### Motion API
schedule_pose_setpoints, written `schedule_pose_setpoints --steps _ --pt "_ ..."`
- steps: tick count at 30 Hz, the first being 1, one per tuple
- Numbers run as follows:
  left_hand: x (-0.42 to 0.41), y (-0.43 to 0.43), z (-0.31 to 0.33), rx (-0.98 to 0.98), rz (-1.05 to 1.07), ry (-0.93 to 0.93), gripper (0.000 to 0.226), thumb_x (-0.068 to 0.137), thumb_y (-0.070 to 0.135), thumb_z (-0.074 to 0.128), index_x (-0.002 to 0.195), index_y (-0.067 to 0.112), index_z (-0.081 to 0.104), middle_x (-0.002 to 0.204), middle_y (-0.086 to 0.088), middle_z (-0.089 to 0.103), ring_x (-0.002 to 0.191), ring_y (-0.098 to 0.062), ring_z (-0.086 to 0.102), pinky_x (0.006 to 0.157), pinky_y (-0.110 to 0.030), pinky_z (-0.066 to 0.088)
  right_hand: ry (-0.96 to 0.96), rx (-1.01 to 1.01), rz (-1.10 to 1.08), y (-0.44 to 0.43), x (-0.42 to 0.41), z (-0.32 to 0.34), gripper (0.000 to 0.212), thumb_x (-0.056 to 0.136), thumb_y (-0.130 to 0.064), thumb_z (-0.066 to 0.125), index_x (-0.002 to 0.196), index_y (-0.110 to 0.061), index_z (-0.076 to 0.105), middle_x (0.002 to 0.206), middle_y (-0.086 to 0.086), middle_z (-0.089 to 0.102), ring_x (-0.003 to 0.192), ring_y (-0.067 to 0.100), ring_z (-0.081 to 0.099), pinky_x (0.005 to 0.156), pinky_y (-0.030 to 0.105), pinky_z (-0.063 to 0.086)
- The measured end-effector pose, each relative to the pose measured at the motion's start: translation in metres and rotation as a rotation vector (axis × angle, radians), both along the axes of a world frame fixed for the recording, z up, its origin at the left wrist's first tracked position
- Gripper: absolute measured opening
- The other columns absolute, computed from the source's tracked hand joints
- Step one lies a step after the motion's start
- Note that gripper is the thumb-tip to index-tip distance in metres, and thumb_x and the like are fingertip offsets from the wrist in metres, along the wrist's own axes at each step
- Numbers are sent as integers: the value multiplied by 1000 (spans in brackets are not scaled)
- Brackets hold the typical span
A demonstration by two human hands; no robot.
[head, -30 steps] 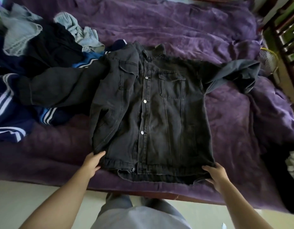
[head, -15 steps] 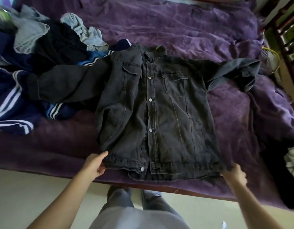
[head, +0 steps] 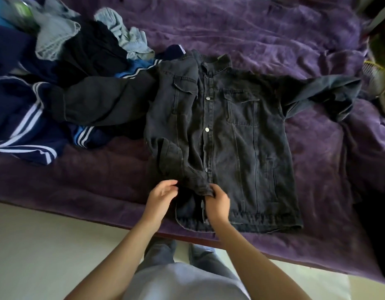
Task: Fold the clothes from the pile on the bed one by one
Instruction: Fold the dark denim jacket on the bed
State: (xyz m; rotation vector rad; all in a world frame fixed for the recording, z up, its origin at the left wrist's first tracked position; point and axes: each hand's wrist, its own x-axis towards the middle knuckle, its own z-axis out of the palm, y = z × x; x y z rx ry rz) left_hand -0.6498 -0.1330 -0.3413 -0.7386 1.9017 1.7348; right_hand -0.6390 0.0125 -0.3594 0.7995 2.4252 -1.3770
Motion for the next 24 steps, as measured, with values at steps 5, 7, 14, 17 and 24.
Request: schedule_pose_setpoints --steps 5,7,14,17,24 --pt "13 -13 -50 -323 -527 -112 87 84 21 69 149 12 13 151 -12 23 137 -29 29 109 -37 32 12 -47 118 22 -21 23 16 89 -8 54 96 -19 63 72 -14 60 64 -1 53 49 9 40" --pt "6 3 -57 -562 -614 -83 105 76 49 70 150 16 5 150 -12 22 134 -33 32 105 -42 36 6 -50 212 20 -28 31 12 89 -18 55 92 -29 58 73 -16 58 67 -2 53 54 13 40" --pt "-32 33 -50 -969 -373 -158 104 72 71 58 145 11 15 141 -18 30 124 -35 37 94 -44 38 -2 71 354 12 -44 59 25 92 -31 47 67 -32 49 58 -8 51 53 8 46 50 28 32" --pt "-34 17 -52 -989 -336 -173 88 78 56 62 142 17 15 138 -18 30 121 -35 37 94 -46 35 -20 39 266 13 -49 62 32 94 -33 42 72 -13 54 56 -5 46 54 12 43 55 30 30" --pt "-17 -67 -60 -820 74 -289 55 89 48 52 121 4 47 126 -22 51 117 -39 48 94 -47 39 -122 -293 -119 24 -61 66 30 96 -48 39 82 -22 46 82 -7 57 80 12 57 76 33 50"
